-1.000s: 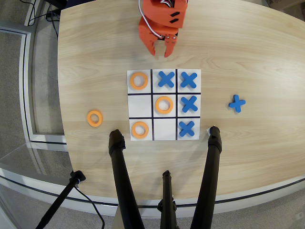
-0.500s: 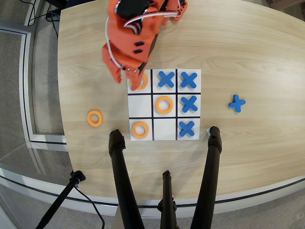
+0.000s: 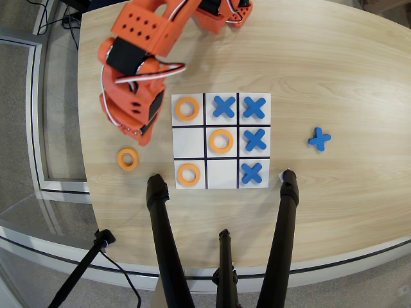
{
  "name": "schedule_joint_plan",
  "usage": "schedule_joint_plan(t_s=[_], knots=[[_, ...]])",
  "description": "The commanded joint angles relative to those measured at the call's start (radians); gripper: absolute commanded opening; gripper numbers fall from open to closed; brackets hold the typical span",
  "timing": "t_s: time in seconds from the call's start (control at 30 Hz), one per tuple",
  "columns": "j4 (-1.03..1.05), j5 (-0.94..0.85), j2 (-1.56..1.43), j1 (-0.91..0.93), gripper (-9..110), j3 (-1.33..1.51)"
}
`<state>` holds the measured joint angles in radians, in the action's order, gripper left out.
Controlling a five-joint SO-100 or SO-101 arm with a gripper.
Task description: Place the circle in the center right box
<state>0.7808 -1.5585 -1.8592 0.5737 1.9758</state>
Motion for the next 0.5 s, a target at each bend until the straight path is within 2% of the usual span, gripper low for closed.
schedule_joint_plan(t_s=[0.0, 0.47], knots=[[-0.014, -0.023, 0.072, 0.018, 14, -0.107], [-0.014, -0.066, 0.469, 0.037, 14, -0.436]])
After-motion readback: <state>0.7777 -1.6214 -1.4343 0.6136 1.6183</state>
